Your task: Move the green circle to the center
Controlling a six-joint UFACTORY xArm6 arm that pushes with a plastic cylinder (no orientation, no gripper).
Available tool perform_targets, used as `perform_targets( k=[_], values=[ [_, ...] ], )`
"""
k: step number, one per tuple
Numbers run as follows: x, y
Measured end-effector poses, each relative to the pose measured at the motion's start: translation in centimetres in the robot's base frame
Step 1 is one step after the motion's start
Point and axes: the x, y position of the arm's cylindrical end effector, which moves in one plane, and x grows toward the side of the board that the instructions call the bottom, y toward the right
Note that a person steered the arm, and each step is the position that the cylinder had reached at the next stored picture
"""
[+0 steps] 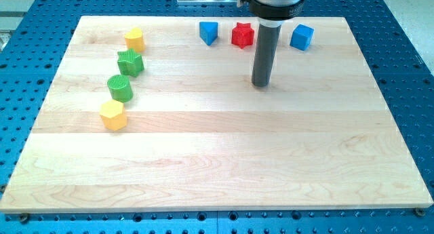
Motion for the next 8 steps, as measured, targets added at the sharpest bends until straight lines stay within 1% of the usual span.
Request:
perform_targets(
  k=[1, 2, 3, 4, 5, 6, 7, 8],
  values=[
    [0.9, 0.6],
    [5.4, -4.9],
    [12.4, -10.5],
    [13.8, -20.6],
    [14.3, -31.7],
    [8.1, -33.4],
    [3.9, -29.7],
    [5.0, -22.5]
  ],
)
